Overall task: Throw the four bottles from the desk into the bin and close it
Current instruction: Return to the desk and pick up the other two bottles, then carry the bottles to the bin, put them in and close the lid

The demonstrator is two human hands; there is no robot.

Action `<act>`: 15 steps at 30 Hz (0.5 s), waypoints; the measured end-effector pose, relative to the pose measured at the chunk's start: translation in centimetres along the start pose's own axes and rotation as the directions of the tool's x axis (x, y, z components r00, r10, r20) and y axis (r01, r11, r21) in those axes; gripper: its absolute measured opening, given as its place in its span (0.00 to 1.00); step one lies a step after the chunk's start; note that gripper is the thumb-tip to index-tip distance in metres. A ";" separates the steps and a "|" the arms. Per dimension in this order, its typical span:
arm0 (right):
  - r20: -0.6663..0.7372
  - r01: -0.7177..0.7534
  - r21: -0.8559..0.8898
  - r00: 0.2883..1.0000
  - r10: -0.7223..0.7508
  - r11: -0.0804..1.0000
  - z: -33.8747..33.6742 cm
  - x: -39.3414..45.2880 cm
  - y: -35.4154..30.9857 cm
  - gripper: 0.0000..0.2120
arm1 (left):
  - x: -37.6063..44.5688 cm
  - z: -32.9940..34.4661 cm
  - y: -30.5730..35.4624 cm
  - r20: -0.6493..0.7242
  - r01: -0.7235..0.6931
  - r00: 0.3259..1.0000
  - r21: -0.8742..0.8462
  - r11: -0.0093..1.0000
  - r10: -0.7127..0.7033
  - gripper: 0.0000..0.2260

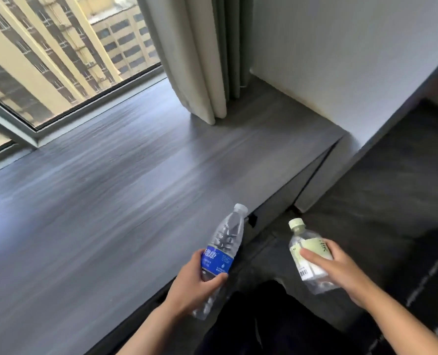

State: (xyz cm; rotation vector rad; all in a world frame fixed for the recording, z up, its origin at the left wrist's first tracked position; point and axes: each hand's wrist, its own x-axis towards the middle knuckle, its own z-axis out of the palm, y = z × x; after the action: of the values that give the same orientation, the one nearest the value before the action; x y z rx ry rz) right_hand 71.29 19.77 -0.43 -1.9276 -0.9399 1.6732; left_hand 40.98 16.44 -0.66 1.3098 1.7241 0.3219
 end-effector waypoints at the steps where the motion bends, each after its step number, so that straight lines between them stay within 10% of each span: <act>1: -0.041 -0.014 0.007 0.999 0.014 1.000 -1.0 -0.7 1.5 0.24 | 0.0 0.6 0.2 0.022 -0.022 1.000 0.065 0.998 0.020 0.27; 15: -0.377 -0.261 0.130 0.880 0.291 0.957 -11.7 -6.7 18.3 0.31 | 1.1 10.2 2.4 0.199 -0.032 0.978 0.452 0.891 -0.066 0.30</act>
State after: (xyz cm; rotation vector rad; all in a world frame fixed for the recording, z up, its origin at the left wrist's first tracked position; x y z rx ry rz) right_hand 86.36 3.80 -6.35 -2.3118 -0.4565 1.3523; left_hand 50.40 15.29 -5.19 1.5939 1.6836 -0.2451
